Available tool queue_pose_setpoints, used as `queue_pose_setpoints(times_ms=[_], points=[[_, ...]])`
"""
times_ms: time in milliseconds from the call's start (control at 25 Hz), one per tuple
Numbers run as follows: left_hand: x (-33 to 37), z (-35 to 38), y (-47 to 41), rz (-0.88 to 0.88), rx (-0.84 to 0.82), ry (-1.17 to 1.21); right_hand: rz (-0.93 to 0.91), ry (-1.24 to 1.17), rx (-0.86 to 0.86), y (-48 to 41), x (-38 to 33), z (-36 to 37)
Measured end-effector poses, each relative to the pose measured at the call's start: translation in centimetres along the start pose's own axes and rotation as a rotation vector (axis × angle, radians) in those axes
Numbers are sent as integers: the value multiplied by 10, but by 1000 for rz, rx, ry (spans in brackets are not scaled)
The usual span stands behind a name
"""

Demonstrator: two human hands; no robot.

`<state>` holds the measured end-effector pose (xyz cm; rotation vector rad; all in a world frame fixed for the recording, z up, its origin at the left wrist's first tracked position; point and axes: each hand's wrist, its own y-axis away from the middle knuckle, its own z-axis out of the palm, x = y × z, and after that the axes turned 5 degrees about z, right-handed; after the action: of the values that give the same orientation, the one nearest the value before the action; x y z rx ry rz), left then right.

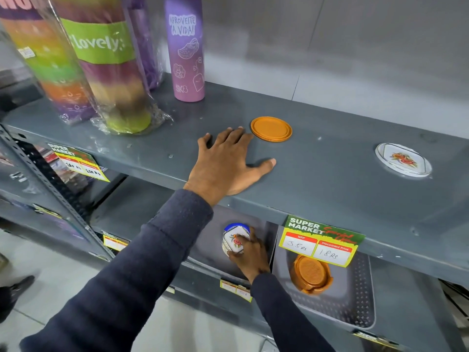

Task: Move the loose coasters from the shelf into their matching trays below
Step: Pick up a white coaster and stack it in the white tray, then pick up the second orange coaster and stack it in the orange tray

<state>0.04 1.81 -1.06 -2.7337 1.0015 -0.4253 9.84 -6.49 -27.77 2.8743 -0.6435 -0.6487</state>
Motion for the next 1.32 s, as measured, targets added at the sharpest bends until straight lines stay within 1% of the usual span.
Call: queue_pose_setpoints(times_ms=[160, 280, 360, 440, 480, 560, 640, 720, 760, 800, 880, 1000, 1080, 1120, 1200, 1320], points=[[0, 0, 0, 1, 0, -6, -21, 59, 32, 1, 2, 0], [0, -1, 1, 2, -6, -15, -82, -15, 111, 20, -5, -13], [1, -2, 2, 8, -23, -20, -216, -179, 303, 46, -14, -31], [2, -3, 2, 11, -40, -19, -462, -395, 580, 88, -31, -63], [2, -4, 2, 12, -54, -20, -591, -461, 689, 111, -43, -87], [4, -4, 2, 8, -80, -27, -798, -479, 826, 150, -67, -144], [3, -1, 2, 0, -90, -24, -881, -461, 949, 171, -87, -203], [2, 1, 2, 14, -99, -38, -854, -497, 1037, 167, -102, -252], [2, 1, 2, 23, -105, -45, -816, -526, 1049, 156, -107, -272], [2, -1, 1, 26, -110, -38, -762, -551, 1034, 140, -112, -289], [4, -5, 3, 11, -100, -6, -620, -562, 925, 99, -116, -313], [6, -8, 6, 5, -72, 26, -387, -441, 640, 34, -107, -320], [5, -9, 8, 1, -68, 35, -246, -346, 433, 6, -97, -317], [5, -10, 8, -1, -74, 39, -186, -298, 358, -3, -92, -314], [5, -11, 7, -2, -74, 40, -117, -243, 290, -15, -84, -307], [5, -10, 7, -5, -67, 44, -131, -245, 309, -24, -79, -300]])
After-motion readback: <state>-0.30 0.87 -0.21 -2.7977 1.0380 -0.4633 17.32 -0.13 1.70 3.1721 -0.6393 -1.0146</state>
